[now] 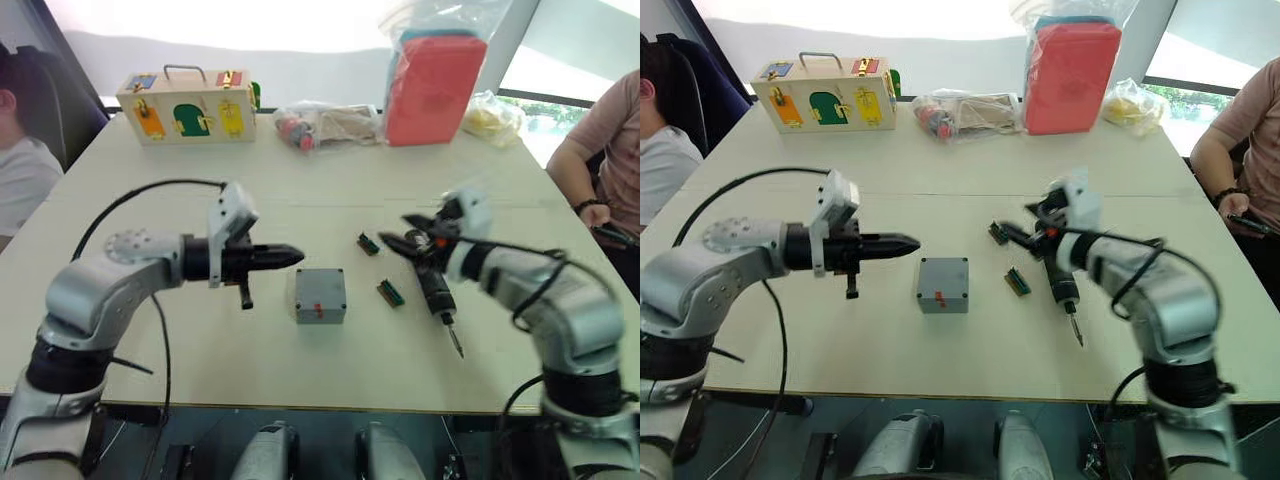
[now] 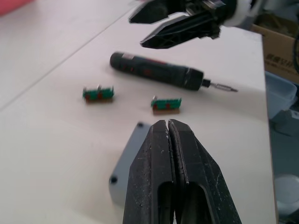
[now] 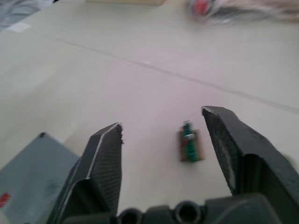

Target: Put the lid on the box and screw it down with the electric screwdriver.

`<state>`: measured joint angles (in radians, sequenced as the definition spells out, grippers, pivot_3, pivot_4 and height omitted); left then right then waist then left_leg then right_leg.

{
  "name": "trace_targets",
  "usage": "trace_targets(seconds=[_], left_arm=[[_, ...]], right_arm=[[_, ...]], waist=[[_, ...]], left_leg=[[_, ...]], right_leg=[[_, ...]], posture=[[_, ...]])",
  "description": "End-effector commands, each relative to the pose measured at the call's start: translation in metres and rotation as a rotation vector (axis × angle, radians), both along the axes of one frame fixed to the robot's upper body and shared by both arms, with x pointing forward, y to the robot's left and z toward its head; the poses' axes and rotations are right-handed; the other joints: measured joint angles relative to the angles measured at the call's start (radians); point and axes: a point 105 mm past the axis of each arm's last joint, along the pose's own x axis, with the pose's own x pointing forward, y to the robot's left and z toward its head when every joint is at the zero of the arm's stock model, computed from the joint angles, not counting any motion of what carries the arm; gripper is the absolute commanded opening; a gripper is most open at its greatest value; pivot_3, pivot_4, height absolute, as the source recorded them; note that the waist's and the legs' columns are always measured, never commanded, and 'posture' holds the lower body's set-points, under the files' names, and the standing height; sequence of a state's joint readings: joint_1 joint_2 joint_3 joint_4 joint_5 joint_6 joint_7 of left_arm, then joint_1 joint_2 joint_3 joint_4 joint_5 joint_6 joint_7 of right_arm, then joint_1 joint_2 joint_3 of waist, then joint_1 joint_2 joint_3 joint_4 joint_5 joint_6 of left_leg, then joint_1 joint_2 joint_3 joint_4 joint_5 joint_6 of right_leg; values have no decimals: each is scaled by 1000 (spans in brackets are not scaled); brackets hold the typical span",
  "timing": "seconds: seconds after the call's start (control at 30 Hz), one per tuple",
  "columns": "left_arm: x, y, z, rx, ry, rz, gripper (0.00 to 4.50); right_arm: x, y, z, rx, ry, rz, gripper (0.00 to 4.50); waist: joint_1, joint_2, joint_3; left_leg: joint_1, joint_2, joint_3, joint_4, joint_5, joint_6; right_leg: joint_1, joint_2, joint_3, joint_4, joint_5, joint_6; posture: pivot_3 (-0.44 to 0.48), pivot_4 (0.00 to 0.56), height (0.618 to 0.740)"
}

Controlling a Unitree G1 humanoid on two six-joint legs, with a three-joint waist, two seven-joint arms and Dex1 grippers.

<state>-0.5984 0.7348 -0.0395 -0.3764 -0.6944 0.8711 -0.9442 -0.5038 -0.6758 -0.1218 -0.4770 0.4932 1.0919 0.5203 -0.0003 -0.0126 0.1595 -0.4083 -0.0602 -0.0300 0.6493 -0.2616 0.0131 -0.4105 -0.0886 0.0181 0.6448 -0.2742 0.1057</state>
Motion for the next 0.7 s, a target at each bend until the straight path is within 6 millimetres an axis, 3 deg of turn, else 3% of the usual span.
trace_targets(seconds=[0.03, 0.13, 0.23, 0.53, 0.7], left_arm=[[-14, -8, -8, 96, -27, -132, 0], [-20, -3, -21, 226, -54, -208, 0], [-16, 1, -30, 309, -104, -226, 0], [-17, -10, -36, 261, -128, -211, 0], [-21, -3, -29, 253, -121, -183, 0]], right_arm=[[-13, -12, -12, -97, 219, 21, 4401], [-16, -28, -15, -132, 422, -33, 4401], [-18, -31, -17, -150, 541, -40, 4401], [-5, -38, -47, -192, 783, -105, 4401], [5, -43, -64, -219, 839, -150, 4401]], waist=[[-9, 0, 0], [-20, 2, 2], [-15, 3, 3], [-11, 1, 4], [-14, 1, 4]], left_leg=[[0, 0, 0, -1, 0, 0], [0, 1, 2, -1, 0, 0], [0, 2, 2, -1, 0, 0], [-2, 1, 2, 0, -1, 1], [-2, 1, 2, 0, 0, 1]], right_leg=[[0, 0, 0, 0, 0, 0], [-1, 0, 1, 0, 0, -1], [-1, 0, 1, 0, -1, -2], [-2, -2, 0, -1, -1, -2], [-2, -2, 0, 0, -1, -2]], posture=[[0, 150, 738], [0, 150, 738], [0, 150, 738], [0, 150, 738], [0, 150, 738]])
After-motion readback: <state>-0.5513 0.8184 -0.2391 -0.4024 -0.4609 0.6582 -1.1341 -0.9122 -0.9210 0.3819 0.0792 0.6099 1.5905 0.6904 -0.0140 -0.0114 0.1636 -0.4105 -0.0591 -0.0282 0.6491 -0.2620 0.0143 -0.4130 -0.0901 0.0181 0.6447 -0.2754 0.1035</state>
